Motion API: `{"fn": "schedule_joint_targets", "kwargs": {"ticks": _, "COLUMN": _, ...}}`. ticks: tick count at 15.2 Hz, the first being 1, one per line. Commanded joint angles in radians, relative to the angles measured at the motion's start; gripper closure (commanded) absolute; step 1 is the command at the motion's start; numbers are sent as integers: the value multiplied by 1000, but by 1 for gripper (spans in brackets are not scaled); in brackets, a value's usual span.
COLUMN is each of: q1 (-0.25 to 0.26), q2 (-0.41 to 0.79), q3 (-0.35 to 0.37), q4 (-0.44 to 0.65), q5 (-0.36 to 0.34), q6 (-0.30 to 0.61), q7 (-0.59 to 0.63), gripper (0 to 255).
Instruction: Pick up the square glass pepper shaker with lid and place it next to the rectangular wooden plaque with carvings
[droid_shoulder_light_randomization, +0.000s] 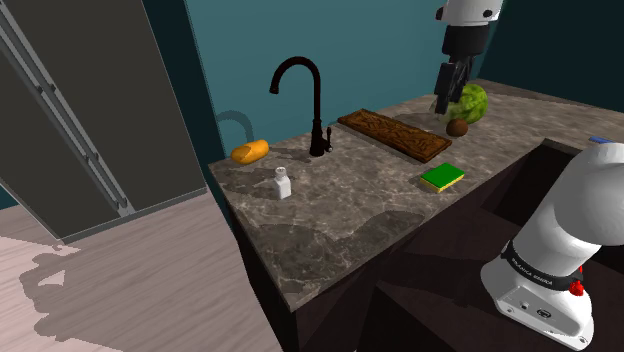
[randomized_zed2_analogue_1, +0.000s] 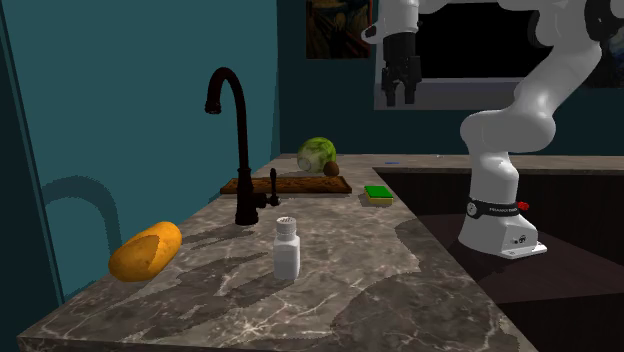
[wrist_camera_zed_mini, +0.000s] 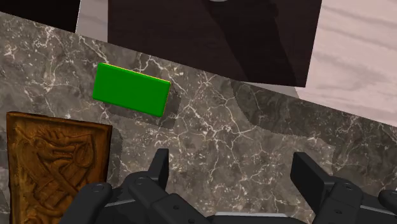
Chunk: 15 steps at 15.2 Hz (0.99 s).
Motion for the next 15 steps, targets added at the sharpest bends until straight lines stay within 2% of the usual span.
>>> {"fn": "schedule_joint_targets", "kwargs": {"ticks": 1, "q1": 0, "q2": 0, "q3": 0, "q4": 0, "q5": 0, "q6": 0, "q7": 0, "gripper": 0}}
{"fn": "schedule_joint_targets", "kwargs": {"ticks": 8, "q1": 36, "q2": 175, "q3": 98, "q4": 3, "q5": 53, "q6": 208, "q7": 97, "gripper": 0}}
{"fn": "schedule_joint_targets", "kwargs": {"ticks": 15, "q1": 58, "q2": 393, "q3": 191, "q4": 74, "q5": 61, "q6": 393, "q7": 198, "gripper": 0}}
